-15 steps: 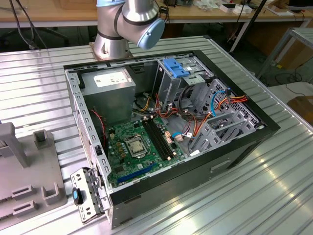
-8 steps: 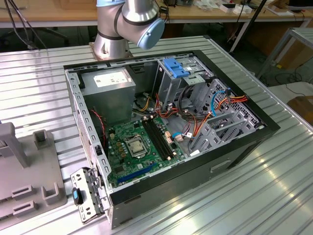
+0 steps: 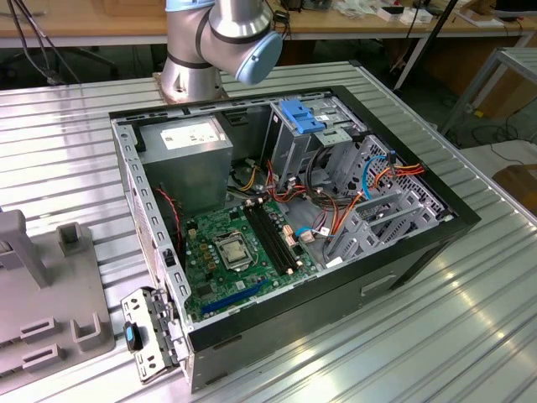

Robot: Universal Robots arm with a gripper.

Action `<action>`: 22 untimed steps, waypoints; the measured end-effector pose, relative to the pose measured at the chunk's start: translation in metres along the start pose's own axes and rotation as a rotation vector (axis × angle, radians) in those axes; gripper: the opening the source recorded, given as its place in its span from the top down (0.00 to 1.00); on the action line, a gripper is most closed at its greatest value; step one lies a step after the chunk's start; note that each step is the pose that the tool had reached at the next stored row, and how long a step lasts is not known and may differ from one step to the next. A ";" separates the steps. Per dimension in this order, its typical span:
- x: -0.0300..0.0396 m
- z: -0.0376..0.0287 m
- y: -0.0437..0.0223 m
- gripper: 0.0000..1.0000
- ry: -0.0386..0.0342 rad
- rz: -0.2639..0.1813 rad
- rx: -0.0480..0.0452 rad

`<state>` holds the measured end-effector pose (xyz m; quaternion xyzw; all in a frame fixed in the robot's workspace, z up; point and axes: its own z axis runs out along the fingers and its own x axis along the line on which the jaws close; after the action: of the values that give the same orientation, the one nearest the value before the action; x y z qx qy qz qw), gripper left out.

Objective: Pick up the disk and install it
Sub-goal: 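Pick up the disk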

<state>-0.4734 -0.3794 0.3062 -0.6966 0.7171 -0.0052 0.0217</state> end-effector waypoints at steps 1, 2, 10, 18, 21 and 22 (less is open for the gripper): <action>-0.0007 -0.0001 0.0000 0.56 0.0001 0.000 -0.0001; -0.0017 0.0000 0.0001 0.56 0.0002 0.000 -0.0002; -0.0032 0.0008 0.0001 0.57 0.0004 0.000 -0.0006; -0.0033 -0.0041 -0.0001 0.63 0.0058 0.000 -0.0001; -0.0034 -0.0075 -0.0002 0.63 0.0087 0.000 0.0000; -0.0035 -0.0088 -0.0003 0.63 0.0097 0.000 0.0001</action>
<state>-0.4734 -0.3761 0.3151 -0.6967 0.7171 -0.0086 0.0182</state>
